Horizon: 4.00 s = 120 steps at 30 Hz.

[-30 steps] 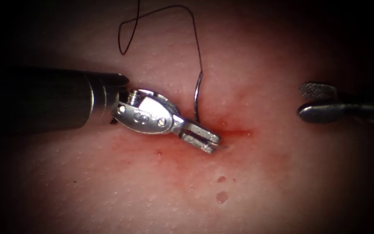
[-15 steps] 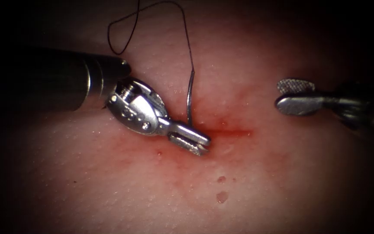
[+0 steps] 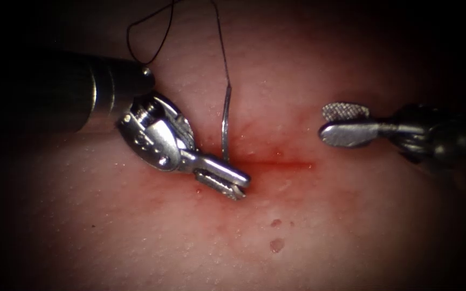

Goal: Wound Closure
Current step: Pass the needle over to the right grasper, then puncture the needle through the top of the wound

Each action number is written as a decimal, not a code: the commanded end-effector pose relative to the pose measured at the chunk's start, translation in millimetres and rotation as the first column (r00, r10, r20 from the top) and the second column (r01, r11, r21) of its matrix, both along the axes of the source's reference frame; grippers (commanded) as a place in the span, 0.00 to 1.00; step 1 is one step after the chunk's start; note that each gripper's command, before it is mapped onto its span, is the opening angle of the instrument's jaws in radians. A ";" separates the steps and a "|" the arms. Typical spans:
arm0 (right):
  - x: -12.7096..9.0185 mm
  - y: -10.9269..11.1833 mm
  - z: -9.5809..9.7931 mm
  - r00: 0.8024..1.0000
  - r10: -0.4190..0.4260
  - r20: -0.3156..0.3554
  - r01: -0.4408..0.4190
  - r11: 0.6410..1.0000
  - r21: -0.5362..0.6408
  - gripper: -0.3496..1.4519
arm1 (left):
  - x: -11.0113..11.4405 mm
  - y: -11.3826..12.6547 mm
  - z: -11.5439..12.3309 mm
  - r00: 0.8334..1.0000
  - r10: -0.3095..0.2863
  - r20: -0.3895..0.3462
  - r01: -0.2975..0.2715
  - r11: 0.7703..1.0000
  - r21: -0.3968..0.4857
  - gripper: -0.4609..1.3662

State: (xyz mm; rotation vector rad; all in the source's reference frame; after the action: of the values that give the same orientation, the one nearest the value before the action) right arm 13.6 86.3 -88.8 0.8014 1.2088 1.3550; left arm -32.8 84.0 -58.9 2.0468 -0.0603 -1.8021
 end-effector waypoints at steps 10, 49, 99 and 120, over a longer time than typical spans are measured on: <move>2.9 -0.3 0.7 1.000 0.007 -0.023 -0.005 0.998 0.063 0.73 | -0.4 -0.3 -1.5 0.999 0.013 0.051 -0.008 0.995 -0.096 0.06; 10.1 -1.3 0.8 0.997 -0.011 -0.073 0.020 0.993 0.113 0.70 | -1.8 -0.8 -3.8 0.995 0.005 0.104 0.019 0.974 -0.227 0.06; 7.3 1.5 1.0 0.998 0.043 -0.039 -0.043 0.999 0.003 0.00 | 0.7 -1.3 -3.5 0.995 -0.076 0.071 0.065 0.986 0.151 0.66; 6.2 4.0 1.0 0.997 -0.057 -0.056 0.038 0.953 -0.300 0.00 | 5.1 -1.7 -1.4 0.844 -0.440 -0.307 0.525 0.792 0.310 0.39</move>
State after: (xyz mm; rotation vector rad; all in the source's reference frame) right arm 19.8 90.5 -87.8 0.6545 1.3984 1.0702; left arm -27.6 82.2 -60.2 2.2109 -0.2129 -2.5386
